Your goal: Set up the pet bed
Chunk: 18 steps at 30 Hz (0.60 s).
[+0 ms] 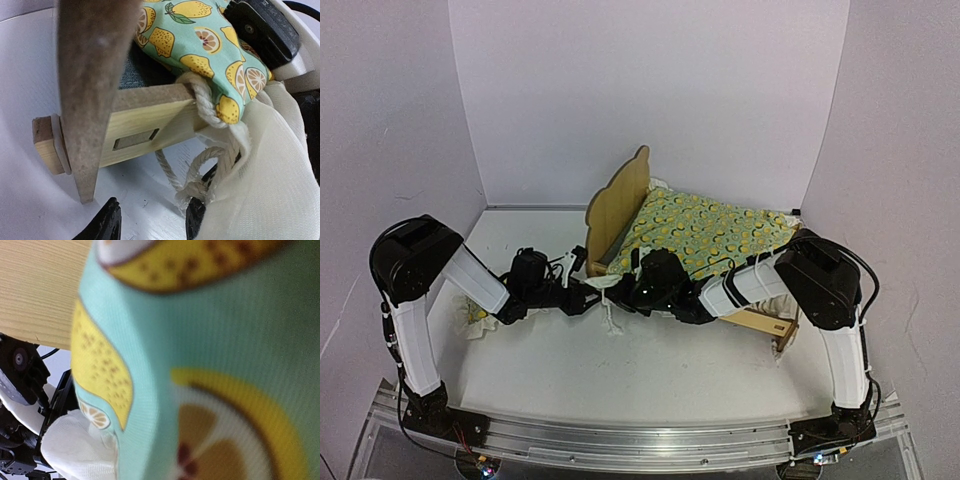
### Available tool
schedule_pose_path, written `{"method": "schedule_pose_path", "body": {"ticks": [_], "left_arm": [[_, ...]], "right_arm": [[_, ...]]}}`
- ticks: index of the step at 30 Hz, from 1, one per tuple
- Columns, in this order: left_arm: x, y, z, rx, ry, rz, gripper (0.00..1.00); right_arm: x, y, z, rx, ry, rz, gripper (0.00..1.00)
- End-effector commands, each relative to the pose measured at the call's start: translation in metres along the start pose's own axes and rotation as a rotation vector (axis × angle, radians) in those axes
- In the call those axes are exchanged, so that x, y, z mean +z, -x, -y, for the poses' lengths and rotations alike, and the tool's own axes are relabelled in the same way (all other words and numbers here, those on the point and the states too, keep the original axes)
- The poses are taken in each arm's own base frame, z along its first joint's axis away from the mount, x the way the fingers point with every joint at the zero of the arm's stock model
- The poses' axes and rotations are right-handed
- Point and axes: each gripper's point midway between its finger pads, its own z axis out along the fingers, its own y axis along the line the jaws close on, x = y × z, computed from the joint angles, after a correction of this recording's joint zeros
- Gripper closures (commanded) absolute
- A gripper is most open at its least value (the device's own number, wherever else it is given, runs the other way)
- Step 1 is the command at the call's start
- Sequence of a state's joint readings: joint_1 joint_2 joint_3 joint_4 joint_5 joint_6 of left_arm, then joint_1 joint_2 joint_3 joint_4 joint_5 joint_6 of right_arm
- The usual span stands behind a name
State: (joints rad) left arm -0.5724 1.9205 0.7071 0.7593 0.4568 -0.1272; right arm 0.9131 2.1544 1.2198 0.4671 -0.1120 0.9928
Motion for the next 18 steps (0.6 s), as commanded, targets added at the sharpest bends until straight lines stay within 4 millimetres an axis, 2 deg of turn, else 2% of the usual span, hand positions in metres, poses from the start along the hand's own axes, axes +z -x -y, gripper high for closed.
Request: {"method": "schedule_pose_path", "body": {"ticks": [1, 8, 14, 18], "left_arm": [[0.002, 0.018, 0.032, 0.108, -0.074, 0.056, 0.55], [-0.003, 0.021, 0.032, 0.129, 0.0, 0.104, 0.57], [0.002, 0.027, 0.017, 0.129, 0.082, 0.129, 0.6], [0.002, 0.029, 0.014, 0.136, 0.099, 0.136, 0.62]], "right_arm": [[-0.009, 0.033, -0.022, -0.001, 0.032, 0.107, 1.0], [-0.01, 0.033, -0.02, 0.007, 0.024, 0.109, 1.0], [-0.012, 0.031, -0.023, 0.003, 0.038, 0.097, 1.0], [-0.012, 0.03, -0.023, 0.001, 0.039, 0.094, 1.0]]}}
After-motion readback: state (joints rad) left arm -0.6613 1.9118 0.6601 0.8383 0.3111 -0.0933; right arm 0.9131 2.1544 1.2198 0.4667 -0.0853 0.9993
